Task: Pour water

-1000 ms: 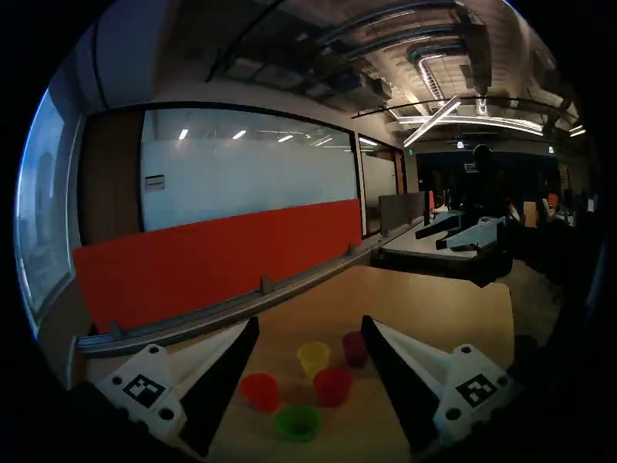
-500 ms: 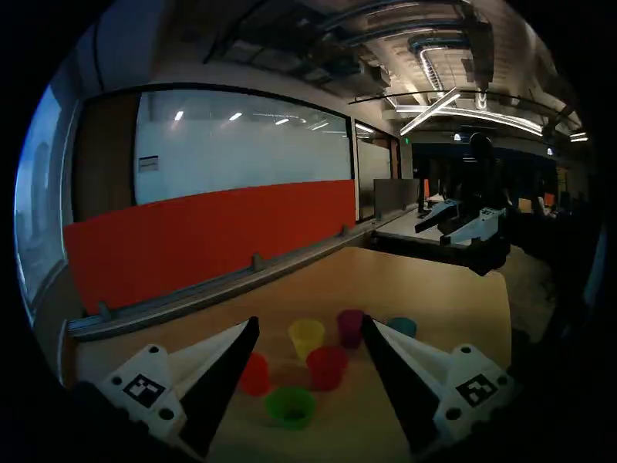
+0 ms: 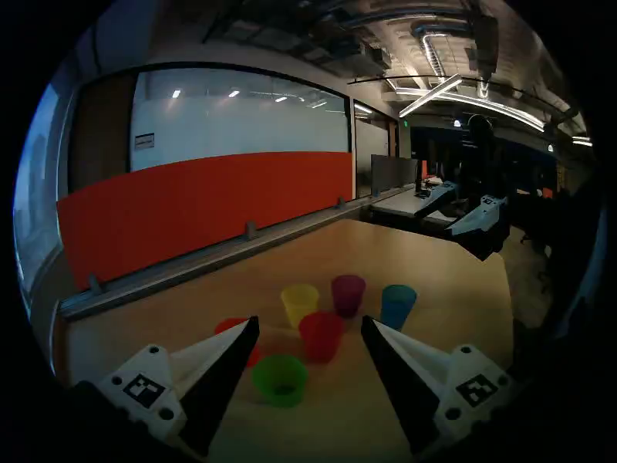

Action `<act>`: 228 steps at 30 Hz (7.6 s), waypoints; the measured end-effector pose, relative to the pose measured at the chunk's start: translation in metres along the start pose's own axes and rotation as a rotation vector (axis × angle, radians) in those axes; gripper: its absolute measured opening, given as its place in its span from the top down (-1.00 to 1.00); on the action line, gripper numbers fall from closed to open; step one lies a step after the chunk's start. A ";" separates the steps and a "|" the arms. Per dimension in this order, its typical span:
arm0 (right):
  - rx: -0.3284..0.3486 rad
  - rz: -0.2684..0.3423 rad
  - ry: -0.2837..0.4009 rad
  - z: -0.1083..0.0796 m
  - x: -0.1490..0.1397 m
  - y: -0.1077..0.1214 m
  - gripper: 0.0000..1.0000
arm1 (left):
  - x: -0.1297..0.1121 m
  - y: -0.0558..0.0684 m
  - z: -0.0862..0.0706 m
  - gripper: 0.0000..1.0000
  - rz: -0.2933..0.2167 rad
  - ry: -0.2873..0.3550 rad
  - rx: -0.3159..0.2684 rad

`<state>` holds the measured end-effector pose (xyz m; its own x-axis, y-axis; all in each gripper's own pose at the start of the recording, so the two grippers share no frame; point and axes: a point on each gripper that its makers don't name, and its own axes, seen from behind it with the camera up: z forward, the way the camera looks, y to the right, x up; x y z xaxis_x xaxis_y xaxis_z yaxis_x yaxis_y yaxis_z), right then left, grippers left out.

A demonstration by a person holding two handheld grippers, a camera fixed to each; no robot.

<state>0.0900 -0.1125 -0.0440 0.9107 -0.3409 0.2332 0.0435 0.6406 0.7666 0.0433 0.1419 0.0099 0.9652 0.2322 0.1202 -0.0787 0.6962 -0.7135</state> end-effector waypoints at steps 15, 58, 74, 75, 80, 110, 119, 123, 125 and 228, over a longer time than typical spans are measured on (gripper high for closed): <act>-0.016 -0.027 -0.086 0.007 -0.040 0.005 -1.00 | -0.041 -0.011 0.000 -0.97 -0.017 -0.067 0.028; -0.026 0.006 -0.267 0.051 -0.149 0.014 -1.00 | -0.149 -0.033 0.038 -0.97 -0.025 -0.289 0.020; 0.003 0.016 -0.287 0.076 -0.162 0.011 -1.00 | -0.151 -0.037 0.066 -0.97 -0.024 -0.300 -0.010; 0.006 0.014 -0.287 0.078 -0.162 0.010 -1.00 | -0.150 -0.037 0.068 -0.97 -0.025 -0.298 -0.012; 0.014 0.010 -0.287 0.083 -0.162 0.009 -1.00 | -0.149 -0.037 0.075 -0.97 -0.031 -0.296 -0.021; 0.025 0.028 -0.253 0.097 -0.156 0.010 -1.00 | -0.143 -0.039 0.096 -0.78 -0.047 -0.289 -0.020; 0.022 0.026 -0.228 0.101 -0.154 0.007 -0.82 | -0.142 -0.034 0.097 -0.78 -0.041 -0.290 -0.026; 0.022 0.025 -0.220 0.100 -0.154 0.006 -0.82 | -0.140 -0.031 0.097 -0.78 -0.040 -0.284 -0.033; 0.022 0.025 -0.216 0.099 -0.154 0.005 -0.82 | -0.138 -0.029 0.097 -0.78 -0.040 -0.279 -0.038; -0.054 -0.249 0.276 0.064 0.125 -0.018 -0.82 | 0.030 0.090 0.037 -0.79 -0.013 0.159 -0.151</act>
<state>0.1766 -0.2107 0.0102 0.9455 -0.2973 -0.1325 0.2928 0.5992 0.7451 0.0562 0.2367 -0.0246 0.9941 0.1052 0.0281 -0.0391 0.5857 -0.8096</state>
